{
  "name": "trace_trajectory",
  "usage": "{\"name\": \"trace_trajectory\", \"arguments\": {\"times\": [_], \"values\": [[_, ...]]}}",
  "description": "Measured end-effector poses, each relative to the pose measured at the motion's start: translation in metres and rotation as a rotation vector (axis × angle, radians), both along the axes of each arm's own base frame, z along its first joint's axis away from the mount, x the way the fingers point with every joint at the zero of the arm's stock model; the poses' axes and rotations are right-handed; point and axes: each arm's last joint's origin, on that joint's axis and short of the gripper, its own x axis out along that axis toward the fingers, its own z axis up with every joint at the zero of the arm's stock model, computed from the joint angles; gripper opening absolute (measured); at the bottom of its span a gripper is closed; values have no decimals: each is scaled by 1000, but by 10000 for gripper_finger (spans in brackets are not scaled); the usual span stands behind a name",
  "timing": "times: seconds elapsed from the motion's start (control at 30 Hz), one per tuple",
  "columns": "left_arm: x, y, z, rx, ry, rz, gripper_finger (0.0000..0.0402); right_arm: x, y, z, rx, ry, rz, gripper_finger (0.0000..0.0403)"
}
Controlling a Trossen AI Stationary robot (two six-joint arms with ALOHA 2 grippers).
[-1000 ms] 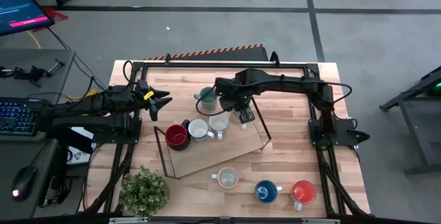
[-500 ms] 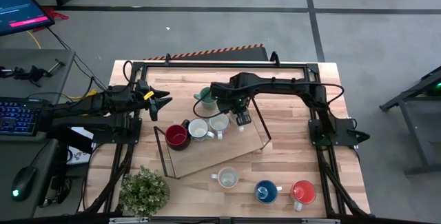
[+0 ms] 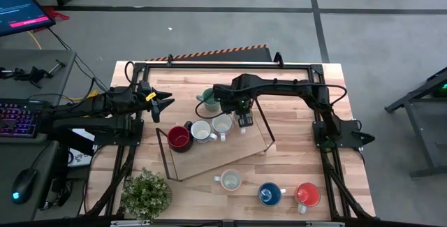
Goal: Place coffee mugs
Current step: Put the orange pattern mug on the shelf
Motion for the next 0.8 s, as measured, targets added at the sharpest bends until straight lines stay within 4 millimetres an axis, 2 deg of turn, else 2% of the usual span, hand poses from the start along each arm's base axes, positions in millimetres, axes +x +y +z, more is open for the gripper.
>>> {"name": "trace_trajectory", "arguments": {"times": [0.27,0.53,0.8], "values": [[0,0,0,-20,-8,6,147,-1,0,0,8,10,56,0],[0,0,0,-20,-8,6,147,2,-1,0,-11,-18,7,0],[0,0,0,-20,-8,6,147,1,0,0,-4,-3,56,0]]}}
